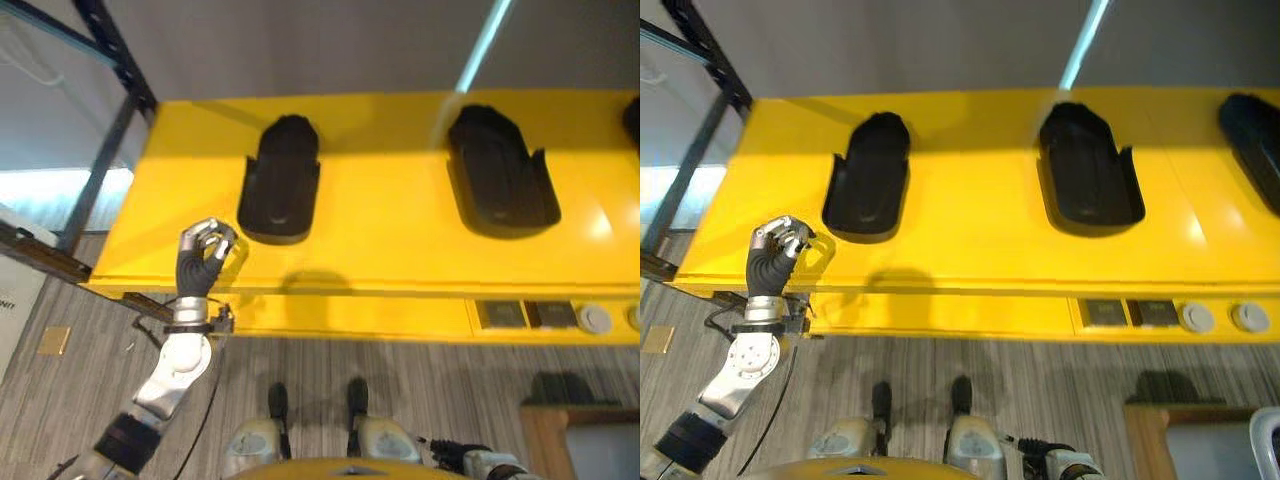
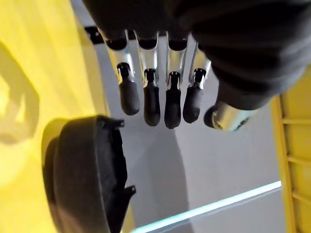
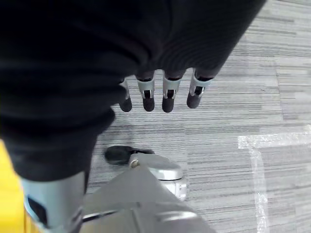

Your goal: Move parts from the plastic box to the shelf.

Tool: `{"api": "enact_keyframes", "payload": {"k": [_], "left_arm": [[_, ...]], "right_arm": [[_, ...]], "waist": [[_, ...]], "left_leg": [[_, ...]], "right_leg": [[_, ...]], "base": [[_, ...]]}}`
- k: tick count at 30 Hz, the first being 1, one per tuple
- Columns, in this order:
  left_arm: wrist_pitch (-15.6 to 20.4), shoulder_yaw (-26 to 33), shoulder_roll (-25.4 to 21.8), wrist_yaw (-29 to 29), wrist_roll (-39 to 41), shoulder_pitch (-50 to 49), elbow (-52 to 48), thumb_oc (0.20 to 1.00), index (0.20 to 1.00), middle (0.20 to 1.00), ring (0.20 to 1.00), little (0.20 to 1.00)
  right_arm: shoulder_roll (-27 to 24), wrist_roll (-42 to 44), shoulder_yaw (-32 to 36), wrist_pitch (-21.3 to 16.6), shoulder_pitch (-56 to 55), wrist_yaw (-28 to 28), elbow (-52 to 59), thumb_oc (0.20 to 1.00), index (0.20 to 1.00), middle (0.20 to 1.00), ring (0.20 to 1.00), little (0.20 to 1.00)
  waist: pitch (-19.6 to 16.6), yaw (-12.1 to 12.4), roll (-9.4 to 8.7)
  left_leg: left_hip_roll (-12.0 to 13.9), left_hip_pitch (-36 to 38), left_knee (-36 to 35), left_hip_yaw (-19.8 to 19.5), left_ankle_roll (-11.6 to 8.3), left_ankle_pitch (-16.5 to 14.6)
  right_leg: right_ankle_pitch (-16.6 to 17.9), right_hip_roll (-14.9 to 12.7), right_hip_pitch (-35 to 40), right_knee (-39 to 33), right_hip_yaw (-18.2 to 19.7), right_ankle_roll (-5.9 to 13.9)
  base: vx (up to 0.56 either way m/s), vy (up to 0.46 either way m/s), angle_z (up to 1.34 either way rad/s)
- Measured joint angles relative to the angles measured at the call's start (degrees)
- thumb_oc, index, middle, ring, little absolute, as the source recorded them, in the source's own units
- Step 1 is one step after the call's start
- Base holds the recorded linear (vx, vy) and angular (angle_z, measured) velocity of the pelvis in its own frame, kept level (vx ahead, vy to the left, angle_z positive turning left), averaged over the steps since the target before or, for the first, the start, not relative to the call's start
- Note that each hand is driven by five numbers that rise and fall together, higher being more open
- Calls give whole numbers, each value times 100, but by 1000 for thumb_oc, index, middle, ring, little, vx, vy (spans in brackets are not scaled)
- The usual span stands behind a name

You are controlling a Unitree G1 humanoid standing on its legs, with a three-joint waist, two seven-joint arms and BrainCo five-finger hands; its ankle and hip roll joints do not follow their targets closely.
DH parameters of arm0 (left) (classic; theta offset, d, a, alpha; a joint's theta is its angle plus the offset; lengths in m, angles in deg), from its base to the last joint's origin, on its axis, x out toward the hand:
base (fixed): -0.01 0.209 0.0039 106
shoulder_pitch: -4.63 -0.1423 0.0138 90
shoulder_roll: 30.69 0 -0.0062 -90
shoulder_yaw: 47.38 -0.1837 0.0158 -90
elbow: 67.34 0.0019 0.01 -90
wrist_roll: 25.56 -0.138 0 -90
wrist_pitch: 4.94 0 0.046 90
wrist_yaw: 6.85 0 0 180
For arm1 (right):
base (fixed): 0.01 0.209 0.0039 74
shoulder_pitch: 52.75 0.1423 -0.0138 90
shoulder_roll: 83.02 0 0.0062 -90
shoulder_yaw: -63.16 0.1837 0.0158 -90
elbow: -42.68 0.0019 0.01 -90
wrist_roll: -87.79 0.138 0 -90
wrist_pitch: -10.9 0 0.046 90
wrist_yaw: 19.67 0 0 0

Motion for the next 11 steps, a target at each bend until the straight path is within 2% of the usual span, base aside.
{"api": "enact_keyframes", "payload": {"k": [1,3,4,6,8,9,10,11], "left_arm": [[-91,19,-29,-164,-114,-309,157,1000,1000,1000,1000,1000],[-339,81,-13,-530,-125,-882,1182,1000,1000,1000,1000,1000],[-415,270,191,-687,-6,-1213,2379,1000,1000,1000,1000,1000],[-612,516,570,-724,225,-1660,3940,1000,1000,1000,1000,1000],[-782,617,885,-621,321,-1898,4939,1000,1000,1000,1000,1000],[-1095,616,1093,-534,473,-2084,5455,1000,1000,1000,1000,1000],[-1216,621,1176,-483,520,-2135,5646,1000,1000,1000,1000,1000],[-1163,674,1275,-397,583,-2140,6023,1000,1000,1000,1000,1000]], "right_arm": [[70,12,-1,12,16,51,-159,1000,1000,1000,1000,1000],[195,57,3,4,41,57,-222,1000,1000,1000,1000,1000],[222,104,5,-1,141,67,-276,1000,1000,1000,1000,1000],[304,139,5,-11,272,70,-338,1000,1000,1000,1000,1000],[384,278,37,10,223,71,-412,1000,1000,1000,1000,1000],[402,297,51,9,150,80,-497,1000,1000,1000,1000,1000],[403,297,51,12,126,80,-559,1000,1000,1000,1000,1000],[403,285,51,52,77,86,-577,1000,1000,1000,1000,1000]], "waist": [[-242,63,-44],[-755,260,-116],[-932,360,-124],[-964,434,-166],[-936,562,-226],[-920,631,-222],[-918,637,-224],[-907,623,-234]], "left_leg": [[-8,97,-1,-78,11,-52],[-10,166,-1,-180,-4,-86],[-13,167,0,-208,-5,-87],[-20,169,0,-332,6,-76],[-23,153,2,-339,8,-57],[-32,147,2,-329,9,-57],[-39,136,2,-328,9,-57],[-45,122,4,-317,9,-57]], "right_leg": [[-53,-6,146,-1,-113,2],[-174,0,267,-20,-172,10],[-194,1,280,-20,-195,28],[-228,-4,331,-20,-294,33],[-255,-21,317,-20,-345,-3],[-258,-38,299,-20,-346,-4],[-258,-49,298,-20,-353,-4],[-263,-75,267,-20,-357,1]], "base": [[-15,-50,45],[-29,-44,32],[-61,-43,12],[-64,-17,22],[-44,25,18],[-27,79,9],[-17,84,8],[3,98,11]]}}
